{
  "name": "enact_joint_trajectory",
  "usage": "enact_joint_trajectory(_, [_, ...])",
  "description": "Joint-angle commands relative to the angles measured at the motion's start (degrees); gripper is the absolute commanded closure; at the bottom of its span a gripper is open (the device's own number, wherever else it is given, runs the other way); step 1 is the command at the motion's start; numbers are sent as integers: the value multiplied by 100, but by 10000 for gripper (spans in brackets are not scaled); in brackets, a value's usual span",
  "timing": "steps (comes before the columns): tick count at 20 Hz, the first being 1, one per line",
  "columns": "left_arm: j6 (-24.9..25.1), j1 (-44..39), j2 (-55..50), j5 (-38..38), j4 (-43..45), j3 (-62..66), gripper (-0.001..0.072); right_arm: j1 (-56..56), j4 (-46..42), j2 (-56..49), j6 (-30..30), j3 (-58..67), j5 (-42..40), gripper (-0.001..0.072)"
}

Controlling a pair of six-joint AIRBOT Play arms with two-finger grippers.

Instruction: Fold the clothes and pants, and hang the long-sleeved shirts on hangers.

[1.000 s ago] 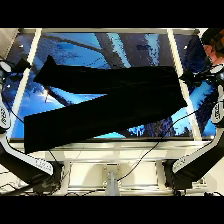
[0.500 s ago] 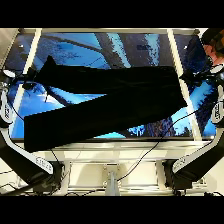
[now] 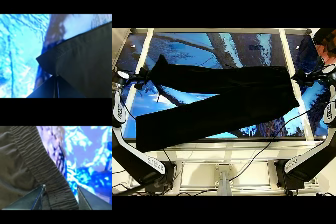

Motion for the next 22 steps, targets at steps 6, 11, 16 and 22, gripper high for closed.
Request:
enact_joint_trajectory(6, [-1047, 39, 621, -2774, 2153, 7, 697, -4, 2, 144, 4, 2, 326, 262])
enact_joint_trajectory(11, [-1261, 20, 826, -3630, 2927, 7, 695, -4, 2, 260, 4, 2, 479, 262])
enact_joint_trajectory(16, [-1261, 22, 857, -3563, 3082, 7, 695, -4, 2, 282, 7, 2, 584, 262])
enact_joint_trajectory(22, [-1115, 20, 922, -3580, 3110, 9, 10, -4, -48, 304, 2, 2, 809, 10])
